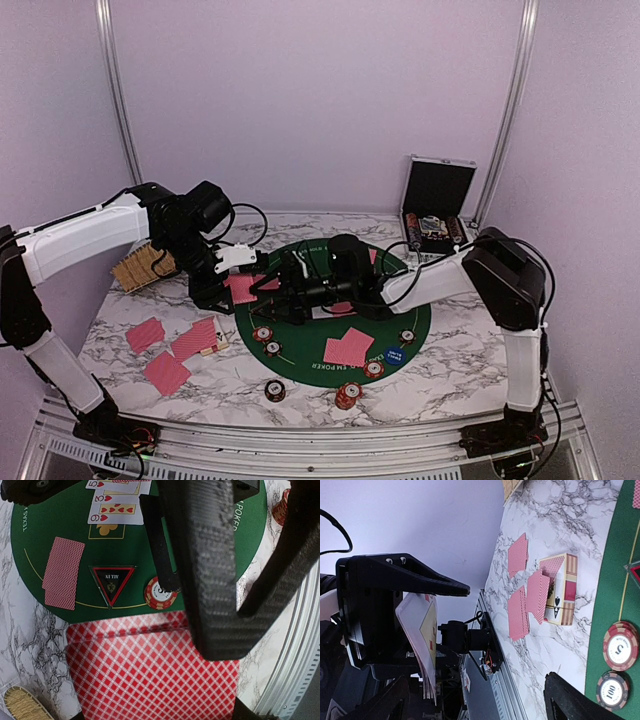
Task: Distribute texas hold em gaming equipment
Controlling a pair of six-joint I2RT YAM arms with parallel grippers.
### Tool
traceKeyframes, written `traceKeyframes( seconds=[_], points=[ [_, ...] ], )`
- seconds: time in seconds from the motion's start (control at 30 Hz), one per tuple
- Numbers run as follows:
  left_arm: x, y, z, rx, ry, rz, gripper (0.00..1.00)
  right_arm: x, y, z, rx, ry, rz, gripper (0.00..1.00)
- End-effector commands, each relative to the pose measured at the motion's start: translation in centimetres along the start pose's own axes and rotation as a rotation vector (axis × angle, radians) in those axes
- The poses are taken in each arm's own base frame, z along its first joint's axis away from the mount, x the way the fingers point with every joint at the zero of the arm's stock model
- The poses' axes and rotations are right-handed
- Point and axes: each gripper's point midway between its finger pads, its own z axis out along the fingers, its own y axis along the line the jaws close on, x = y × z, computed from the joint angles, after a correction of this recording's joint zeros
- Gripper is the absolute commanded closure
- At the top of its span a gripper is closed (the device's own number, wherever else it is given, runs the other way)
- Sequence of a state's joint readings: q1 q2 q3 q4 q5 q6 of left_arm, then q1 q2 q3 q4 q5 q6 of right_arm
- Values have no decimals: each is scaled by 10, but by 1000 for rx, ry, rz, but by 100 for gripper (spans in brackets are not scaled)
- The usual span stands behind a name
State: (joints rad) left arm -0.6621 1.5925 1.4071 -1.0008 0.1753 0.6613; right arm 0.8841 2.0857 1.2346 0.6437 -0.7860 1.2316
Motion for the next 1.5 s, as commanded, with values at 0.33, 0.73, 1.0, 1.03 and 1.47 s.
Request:
traceKeyframes(
  seconds=[0.33,0.73,1.0,1.03,1.47],
  points=[
    [-3,-1,-11,4,-17,-9,37,-5,22,44,-90,53,-27,10],
    [-4,-1,-12,5,-24,-7,37,-11,13,68,-101,58,18,13],
    [-4,-2,-14,3,-28,-3,37,-15,-4,62,-68,30,69,19],
    [-4,-1,-14,2,-28,-4,37,-16,-7,58,-59,22,74,20],
    [-4,-2,-16,-1,-31,-4,37,-26,-16,16,-26,-57,97,41]
  ],
)
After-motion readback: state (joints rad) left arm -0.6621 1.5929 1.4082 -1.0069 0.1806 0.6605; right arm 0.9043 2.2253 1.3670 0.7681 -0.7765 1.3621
